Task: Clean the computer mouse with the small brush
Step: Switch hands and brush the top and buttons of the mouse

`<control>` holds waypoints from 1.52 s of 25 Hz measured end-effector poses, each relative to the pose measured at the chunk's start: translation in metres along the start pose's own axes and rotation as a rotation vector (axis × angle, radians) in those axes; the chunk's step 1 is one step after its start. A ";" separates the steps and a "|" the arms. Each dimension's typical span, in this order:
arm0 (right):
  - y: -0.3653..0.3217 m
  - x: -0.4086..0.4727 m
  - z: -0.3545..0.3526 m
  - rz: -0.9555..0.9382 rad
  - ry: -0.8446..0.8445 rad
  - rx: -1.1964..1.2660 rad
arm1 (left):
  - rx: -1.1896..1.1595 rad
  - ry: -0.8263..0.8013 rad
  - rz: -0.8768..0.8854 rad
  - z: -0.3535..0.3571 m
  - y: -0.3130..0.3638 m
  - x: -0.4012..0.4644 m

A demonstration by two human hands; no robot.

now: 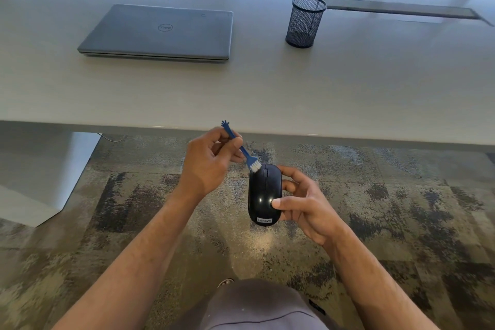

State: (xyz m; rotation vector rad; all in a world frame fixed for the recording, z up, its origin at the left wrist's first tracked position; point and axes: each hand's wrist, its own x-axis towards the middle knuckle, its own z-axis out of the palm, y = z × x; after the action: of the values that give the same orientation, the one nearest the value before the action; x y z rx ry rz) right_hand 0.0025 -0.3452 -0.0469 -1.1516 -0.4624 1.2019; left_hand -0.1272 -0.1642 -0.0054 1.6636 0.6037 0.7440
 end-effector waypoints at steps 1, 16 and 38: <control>0.001 -0.001 0.000 0.000 -0.002 0.002 | 0.030 0.040 -0.021 0.000 -0.001 0.002; -0.005 -0.009 0.001 -0.010 -0.064 0.074 | -0.023 -0.017 -0.062 -0.010 -0.001 0.003; -0.005 -0.007 -0.003 0.008 -0.026 0.008 | 0.037 -0.266 0.148 0.004 0.025 -0.002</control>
State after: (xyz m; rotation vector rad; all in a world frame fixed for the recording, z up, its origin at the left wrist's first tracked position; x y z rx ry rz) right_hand 0.0047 -0.3524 -0.0418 -1.1332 -0.4728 1.2263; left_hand -0.1253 -0.1733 0.0184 1.8189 0.3109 0.6055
